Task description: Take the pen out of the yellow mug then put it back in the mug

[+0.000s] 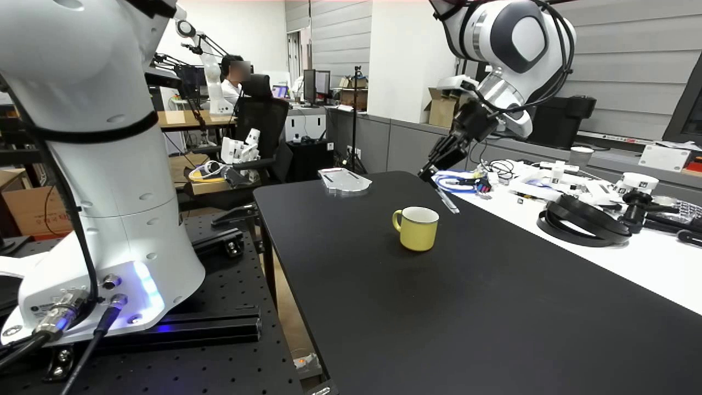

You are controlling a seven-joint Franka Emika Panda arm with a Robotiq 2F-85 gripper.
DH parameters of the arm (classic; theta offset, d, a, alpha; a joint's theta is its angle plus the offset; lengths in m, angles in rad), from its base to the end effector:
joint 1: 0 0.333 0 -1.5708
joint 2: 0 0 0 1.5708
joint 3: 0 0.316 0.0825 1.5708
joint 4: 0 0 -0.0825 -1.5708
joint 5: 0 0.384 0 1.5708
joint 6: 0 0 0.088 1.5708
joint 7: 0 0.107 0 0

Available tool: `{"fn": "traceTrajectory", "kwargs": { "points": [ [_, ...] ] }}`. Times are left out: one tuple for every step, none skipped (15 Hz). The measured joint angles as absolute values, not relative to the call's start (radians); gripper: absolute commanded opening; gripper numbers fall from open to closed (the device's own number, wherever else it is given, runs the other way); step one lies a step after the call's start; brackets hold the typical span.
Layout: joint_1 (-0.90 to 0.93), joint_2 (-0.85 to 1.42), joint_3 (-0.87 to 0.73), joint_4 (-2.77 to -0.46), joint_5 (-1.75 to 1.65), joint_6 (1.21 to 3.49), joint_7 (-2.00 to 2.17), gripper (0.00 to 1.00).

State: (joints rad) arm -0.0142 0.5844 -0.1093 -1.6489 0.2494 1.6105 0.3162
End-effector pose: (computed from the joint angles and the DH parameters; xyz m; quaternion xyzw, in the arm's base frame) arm 0.6067 -0.0439 0.2445 -0.9162 0.2490 0.3089 0.0562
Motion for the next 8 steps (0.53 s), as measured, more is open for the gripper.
{"fn": "traceTrajectory", "kwargs": {
  "points": [
    [-0.018, 0.582, -0.123, -1.669, 0.232, 1.644, 0.317, 0.03],
    [-0.022, 0.581, -0.136, -1.694, 0.214, 1.693, 0.317, 0.03],
    [-0.028, 0.580, -0.148, -1.722, 0.199, 1.748, 0.317, 0.03],
    [-0.034, 0.581, -0.159, -1.751, 0.190, 1.802, 0.317, 0.03],
    [-0.042, 0.581, -0.167, -1.780, 0.187, 1.857, 0.317, 0.03],
    [-0.051, 0.582, -0.173, -1.810, 0.187, 1.912, 0.317, 0.03],
    [-0.061, 0.584, -0.178, -1.839, 0.187, 1.972, 0.317, 0.03],
    [-0.072, 0.586, -0.179, -1.867, 0.194, 2.034, 0.317, 0.03]
  ]
}}
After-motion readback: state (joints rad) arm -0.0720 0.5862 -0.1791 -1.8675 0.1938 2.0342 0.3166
